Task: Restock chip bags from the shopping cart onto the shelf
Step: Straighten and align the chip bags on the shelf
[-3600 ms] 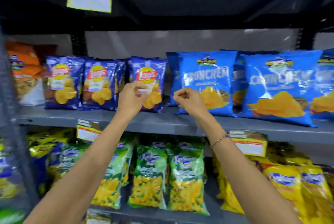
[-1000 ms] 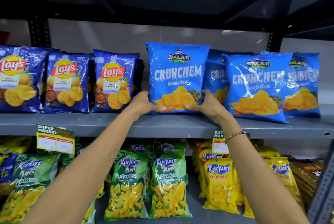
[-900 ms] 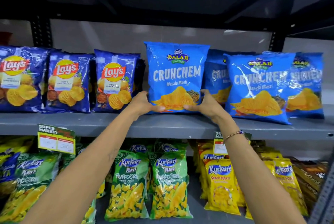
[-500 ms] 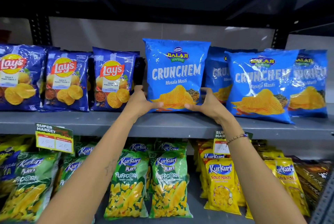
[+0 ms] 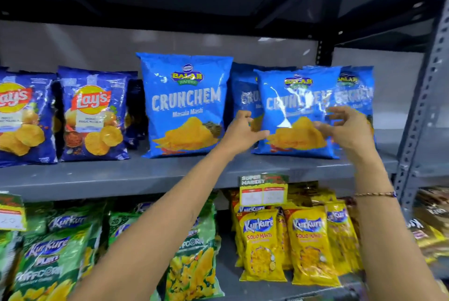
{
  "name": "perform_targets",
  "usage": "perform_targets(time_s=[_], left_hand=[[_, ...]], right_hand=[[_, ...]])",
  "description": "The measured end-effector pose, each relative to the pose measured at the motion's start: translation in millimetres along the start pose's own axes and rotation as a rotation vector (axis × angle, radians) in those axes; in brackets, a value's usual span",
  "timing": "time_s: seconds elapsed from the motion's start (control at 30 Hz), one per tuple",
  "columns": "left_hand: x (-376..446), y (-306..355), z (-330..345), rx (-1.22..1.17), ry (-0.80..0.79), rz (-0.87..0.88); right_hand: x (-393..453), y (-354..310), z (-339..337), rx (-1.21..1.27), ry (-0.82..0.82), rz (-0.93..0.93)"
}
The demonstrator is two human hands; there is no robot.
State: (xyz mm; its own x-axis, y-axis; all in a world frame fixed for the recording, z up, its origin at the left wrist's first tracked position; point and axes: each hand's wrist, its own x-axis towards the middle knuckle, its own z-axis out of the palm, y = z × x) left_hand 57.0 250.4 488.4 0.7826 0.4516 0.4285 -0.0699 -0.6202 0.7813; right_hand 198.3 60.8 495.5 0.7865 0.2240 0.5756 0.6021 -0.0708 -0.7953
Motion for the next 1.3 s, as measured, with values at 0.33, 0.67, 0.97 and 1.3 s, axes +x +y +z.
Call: perform_targets(time_s=[0.33, 0.67, 0.97, 1.3], left_hand=[[21.6, -7.9, 35.5, 0.052, -0.174, -0.082], [11.0, -15.0, 20.0, 0.154, 0.106, -0.067], [8.3, -18.3, 24.3, 0.226, 0.189, -0.103], [6.7, -23.5, 26.0, 0.270, 0.178, -0.103]], right_hand=[[9.5, 46.8, -15.8, -0.187, -0.339, 0.189], [15.4, 36.6, 20.2, -0.106, -0.372, 0.033], [26.3, 40.6, 30.6, -0.055, -0.456, 0.056], [23.0, 51.1, 31.7, -0.016, -0.473, 0.036]])
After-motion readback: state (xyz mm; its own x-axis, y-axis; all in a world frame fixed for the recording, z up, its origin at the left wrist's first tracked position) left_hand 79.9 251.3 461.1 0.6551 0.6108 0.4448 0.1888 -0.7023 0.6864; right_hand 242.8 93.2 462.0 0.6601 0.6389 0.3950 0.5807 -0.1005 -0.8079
